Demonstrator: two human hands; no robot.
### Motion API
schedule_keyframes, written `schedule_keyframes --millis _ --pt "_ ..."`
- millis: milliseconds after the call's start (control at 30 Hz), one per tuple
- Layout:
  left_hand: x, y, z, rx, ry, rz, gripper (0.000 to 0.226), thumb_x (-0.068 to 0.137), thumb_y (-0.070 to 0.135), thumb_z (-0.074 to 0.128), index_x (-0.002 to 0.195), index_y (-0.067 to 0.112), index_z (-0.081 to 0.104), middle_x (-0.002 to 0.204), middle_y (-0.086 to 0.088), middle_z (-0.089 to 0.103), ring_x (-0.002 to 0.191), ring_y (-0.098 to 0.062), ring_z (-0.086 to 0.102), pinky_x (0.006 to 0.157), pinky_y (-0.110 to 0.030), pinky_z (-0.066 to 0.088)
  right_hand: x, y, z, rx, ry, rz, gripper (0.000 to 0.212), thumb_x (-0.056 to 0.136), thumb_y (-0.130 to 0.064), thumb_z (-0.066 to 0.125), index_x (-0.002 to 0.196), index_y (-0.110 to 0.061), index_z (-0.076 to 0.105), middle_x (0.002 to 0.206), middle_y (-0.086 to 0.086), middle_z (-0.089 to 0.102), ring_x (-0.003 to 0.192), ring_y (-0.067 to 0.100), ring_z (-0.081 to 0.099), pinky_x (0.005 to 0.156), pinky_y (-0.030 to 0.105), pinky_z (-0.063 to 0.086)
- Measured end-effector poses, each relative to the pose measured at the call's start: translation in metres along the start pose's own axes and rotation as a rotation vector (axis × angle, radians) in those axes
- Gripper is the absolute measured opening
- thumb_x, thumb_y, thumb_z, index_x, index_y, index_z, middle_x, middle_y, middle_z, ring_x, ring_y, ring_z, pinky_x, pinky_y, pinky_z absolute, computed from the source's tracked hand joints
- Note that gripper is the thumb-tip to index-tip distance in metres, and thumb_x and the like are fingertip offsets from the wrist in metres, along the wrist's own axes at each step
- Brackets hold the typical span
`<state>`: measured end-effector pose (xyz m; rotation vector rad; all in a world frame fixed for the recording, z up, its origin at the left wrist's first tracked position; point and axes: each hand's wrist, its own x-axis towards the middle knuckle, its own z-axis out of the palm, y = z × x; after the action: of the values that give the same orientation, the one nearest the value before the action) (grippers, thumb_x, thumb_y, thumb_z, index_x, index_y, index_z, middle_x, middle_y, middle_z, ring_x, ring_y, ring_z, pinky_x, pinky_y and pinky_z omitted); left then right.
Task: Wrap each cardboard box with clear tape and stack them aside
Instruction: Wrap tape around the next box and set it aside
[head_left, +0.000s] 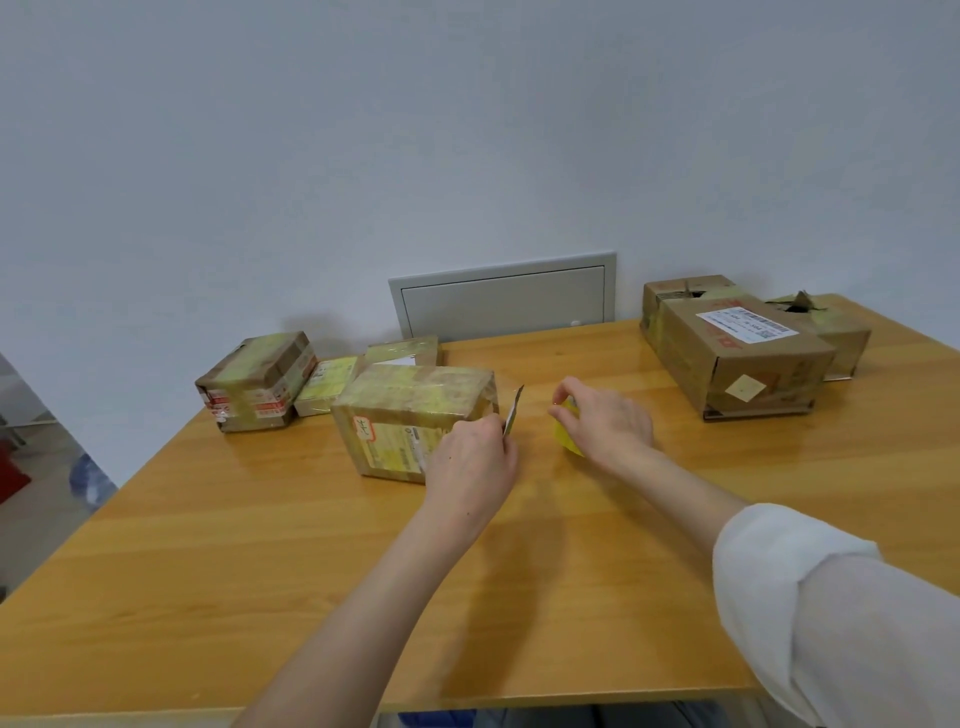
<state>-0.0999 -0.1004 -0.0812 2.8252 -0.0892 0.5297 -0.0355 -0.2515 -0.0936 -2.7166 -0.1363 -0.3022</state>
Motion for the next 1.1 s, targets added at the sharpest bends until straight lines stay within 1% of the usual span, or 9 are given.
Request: schedule_keyframes --millis 133,300,400,533,667,800,867,967,1100 --pt "-0.002 0.002 -0.002 0.027 -0.021 -0.001 0.024 0.095 0.020 0.041 0.082 0.011 0.058 0.070 -0.002 0.062 0.058 -0.022 0.062 0.058 -0.038 0.054 0.001 -0.002 0.002 -0.012 0.031 0.004 0.019 0.101 -0.042 0.040 0.109 -0.030 0.053 0.107 0.000 0.067 0.094 0.029 0.060 0.067 0.030 0.039" --pt "-0.001 0.002 -0.002 -0.008 -0.031 0.001 0.027 0.097 0.023 0.039 0.088 0.011 0.062 0.072 -0.003 0.064 0.058 -0.022 0.063 0.059 -0.039 0.055 0.002 -0.003 0.001 0.000 0.026 0.015 0.020 0.100 -0.043 0.042 0.108 -0.031 0.056 0.109 0.000 0.067 0.096 0.028 0.060 0.069 0.031 0.043" --pt "-0.003 0.003 -0.001 -0.026 -0.028 -0.005 0.028 0.098 0.025 0.040 0.092 0.012 0.064 0.077 -0.004 0.065 0.059 -0.023 0.064 0.059 -0.039 0.055 0.002 -0.002 -0.002 0.005 0.023 0.027 0.022 0.099 -0.045 0.042 0.109 -0.031 0.056 0.109 0.000 0.066 0.098 0.028 0.060 0.069 0.030 0.040" --pt "-0.002 0.003 0.000 -0.050 -0.016 -0.020 0.028 0.097 0.023 0.040 0.088 0.010 0.063 0.076 -0.005 0.064 0.060 -0.024 0.062 0.059 -0.039 0.055 0.004 -0.002 -0.001 -0.008 0.020 0.015 0.022 0.100 -0.045 0.041 0.110 -0.032 0.056 0.110 0.000 0.067 0.097 0.026 0.060 0.068 0.030 0.039" --pt "-0.003 0.004 0.000 -0.062 -0.007 -0.039 0.023 0.092 0.019 0.042 0.083 0.008 0.060 0.072 -0.005 0.061 0.065 -0.025 0.058 0.057 -0.036 0.048 0.006 -0.001 0.001 0.004 0.021 0.014 0.021 0.100 -0.042 0.041 0.108 -0.032 0.057 0.111 -0.001 0.067 0.098 0.027 0.060 0.069 0.030 0.042" --pt "-0.005 0.004 0.001 -0.075 0.002 -0.035 0.022 0.092 0.019 0.043 0.085 0.010 0.061 0.072 -0.005 0.062 0.067 -0.025 0.058 0.055 -0.034 0.045 0.006 0.001 -0.001 0.017 0.023 0.018 0.023 0.099 -0.046 0.041 0.108 -0.032 0.058 0.110 -0.001 0.067 0.098 0.026 0.060 0.068 0.029 0.040" --pt "-0.004 0.005 0.001 -0.063 0.010 -0.028 0.023 0.093 0.019 0.041 0.085 0.009 0.061 0.074 -0.006 0.062 0.067 -0.025 0.058 0.052 -0.031 0.040 0.007 0.000 -0.001 0.017 0.020 0.015 0.025 0.099 -0.048 0.041 0.109 -0.032 0.058 0.109 -0.002 0.067 0.097 0.026 0.060 0.066 0.029 0.038" --pt "0.000 0.011 0.002 -0.036 0.019 -0.013 0.024 0.095 0.019 0.040 0.085 0.009 0.059 0.077 -0.007 0.062 0.068 -0.026 0.057 0.053 -0.030 0.035 0.008 -0.001 -0.001 -0.003 0.018 0.015 0.024 0.100 -0.047 0.039 0.108 -0.033 0.057 0.107 -0.001 0.067 0.095 0.025 0.060 0.067 0.030 0.040" --pt "0.006 0.016 0.008 -0.032 -0.022 -0.030 0.023 0.095 0.019 0.040 0.081 0.008 0.056 0.080 -0.010 0.062 0.074 -0.030 0.060 0.054 -0.031 0.038 0.009 -0.002 -0.001 -0.016 0.016 0.021 0.024 0.100 -0.044 0.039 0.108 -0.033 0.058 0.108 -0.001 0.068 0.097 0.026 0.061 0.067 0.030 0.040"
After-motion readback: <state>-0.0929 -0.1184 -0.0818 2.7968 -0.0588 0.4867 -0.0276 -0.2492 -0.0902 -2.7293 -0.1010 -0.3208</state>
